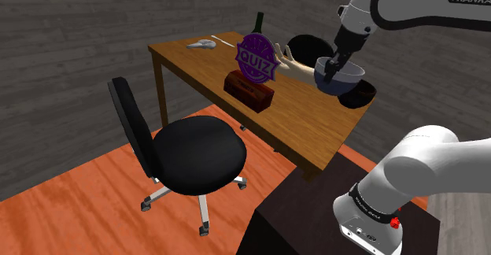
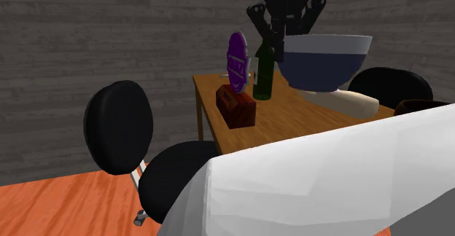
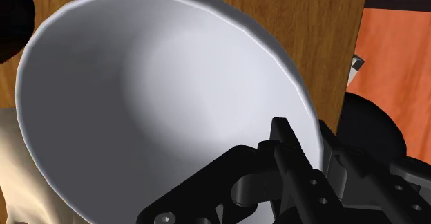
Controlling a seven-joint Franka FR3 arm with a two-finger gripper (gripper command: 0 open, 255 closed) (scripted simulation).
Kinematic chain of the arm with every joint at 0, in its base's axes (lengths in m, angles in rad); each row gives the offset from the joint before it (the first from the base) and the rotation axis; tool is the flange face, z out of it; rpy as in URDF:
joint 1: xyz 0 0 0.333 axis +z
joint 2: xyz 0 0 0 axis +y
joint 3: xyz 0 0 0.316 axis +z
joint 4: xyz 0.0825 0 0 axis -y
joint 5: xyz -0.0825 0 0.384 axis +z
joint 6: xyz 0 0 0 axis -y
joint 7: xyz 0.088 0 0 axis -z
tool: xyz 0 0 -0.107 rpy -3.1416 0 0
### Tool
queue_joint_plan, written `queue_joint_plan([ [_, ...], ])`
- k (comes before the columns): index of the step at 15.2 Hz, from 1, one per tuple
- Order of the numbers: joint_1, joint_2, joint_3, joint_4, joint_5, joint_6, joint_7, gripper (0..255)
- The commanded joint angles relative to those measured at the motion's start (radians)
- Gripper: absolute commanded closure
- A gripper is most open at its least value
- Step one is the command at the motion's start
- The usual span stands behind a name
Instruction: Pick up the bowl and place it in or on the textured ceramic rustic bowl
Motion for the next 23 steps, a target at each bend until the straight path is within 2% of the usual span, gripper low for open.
queue_joint_plan([
  [1,-0.024,0.004,-0.05,0.005,-0.035,0.005,-0.054,255],
  [7,-0.083,0.063,-0.192,0.056,-0.121,0.034,-0.199,255],
  [13,-0.121,0.164,-0.33,0.147,-0.18,0.07,-0.342,255],
  [18,-0.13,0.274,-0.445,0.252,-0.2,0.099,-0.463,255],
  [23,-0.121,0.406,-0.565,0.383,-0.182,0.124,-0.592,255],
])
